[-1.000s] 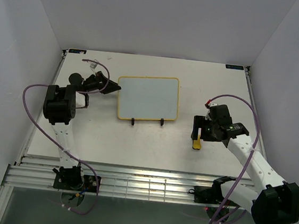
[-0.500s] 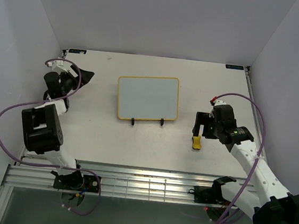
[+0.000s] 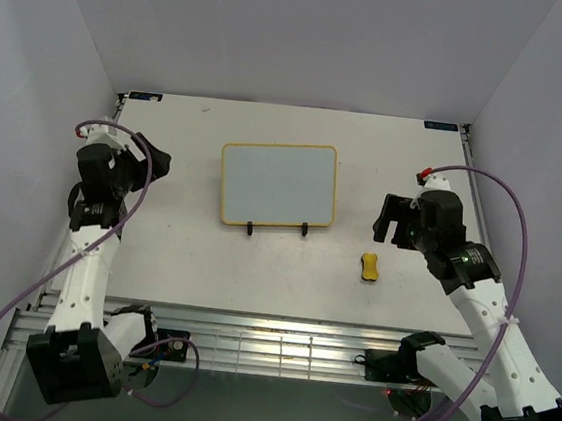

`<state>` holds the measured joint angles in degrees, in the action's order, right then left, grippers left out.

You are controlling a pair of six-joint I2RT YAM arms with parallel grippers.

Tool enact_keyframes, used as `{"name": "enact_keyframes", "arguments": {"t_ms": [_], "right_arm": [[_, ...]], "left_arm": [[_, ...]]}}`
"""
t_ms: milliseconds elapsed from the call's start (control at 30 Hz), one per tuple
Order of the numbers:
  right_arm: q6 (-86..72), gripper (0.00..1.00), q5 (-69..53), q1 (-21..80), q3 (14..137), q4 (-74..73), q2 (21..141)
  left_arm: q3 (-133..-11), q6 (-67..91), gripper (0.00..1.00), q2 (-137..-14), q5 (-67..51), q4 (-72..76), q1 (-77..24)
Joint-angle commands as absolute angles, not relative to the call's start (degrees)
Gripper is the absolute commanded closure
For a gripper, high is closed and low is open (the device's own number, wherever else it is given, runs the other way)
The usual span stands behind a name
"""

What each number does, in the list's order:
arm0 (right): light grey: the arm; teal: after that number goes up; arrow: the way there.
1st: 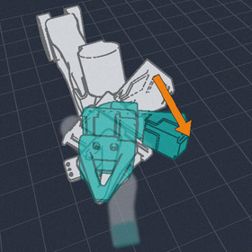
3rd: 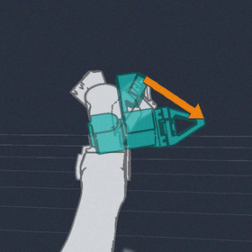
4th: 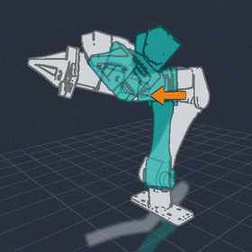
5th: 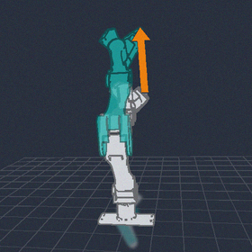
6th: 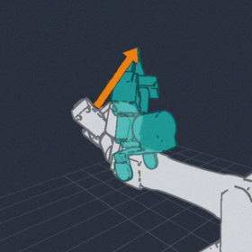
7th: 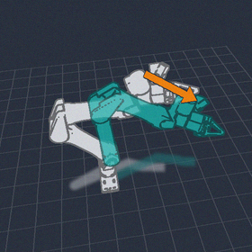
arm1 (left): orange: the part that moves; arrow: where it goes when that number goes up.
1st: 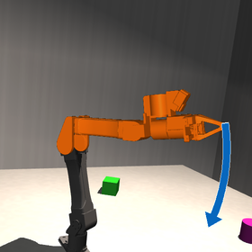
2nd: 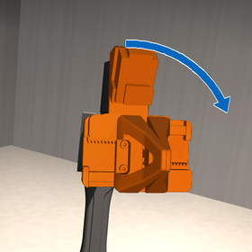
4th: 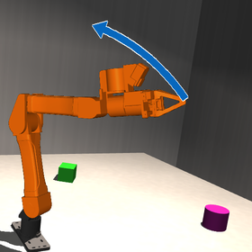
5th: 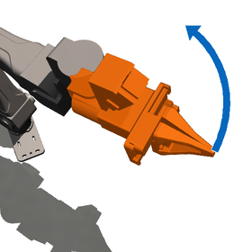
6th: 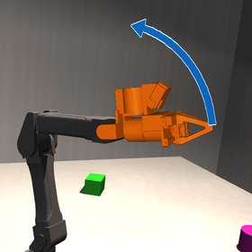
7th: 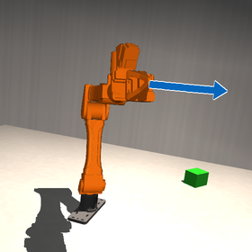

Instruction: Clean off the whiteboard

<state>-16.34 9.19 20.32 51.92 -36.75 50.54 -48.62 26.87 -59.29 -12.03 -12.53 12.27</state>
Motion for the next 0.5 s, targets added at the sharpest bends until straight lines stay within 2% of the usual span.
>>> {"name": "enact_keyframes", "arguments": {"t_ms": [0,133,467], "right_arm": [[-15.7,0.10,11.8,20.3,56.3,-38.7,48.3],[-14.3,0.10,13.4,20.3,58.5,-41.3,46.3],[-11.4,0.10,18.8,20.3,60.6,-51.7,37.7]], "left_arm": [[-48.5,22.2,0.02,-52.1,-8.2,-25.4,7.2],[-51.0,19.5,0.02,-46.3,-5.8,-33.2,2.9],[-55.6,17.8,0.02,-29.5,1.6,-48.4,1.1]]}}
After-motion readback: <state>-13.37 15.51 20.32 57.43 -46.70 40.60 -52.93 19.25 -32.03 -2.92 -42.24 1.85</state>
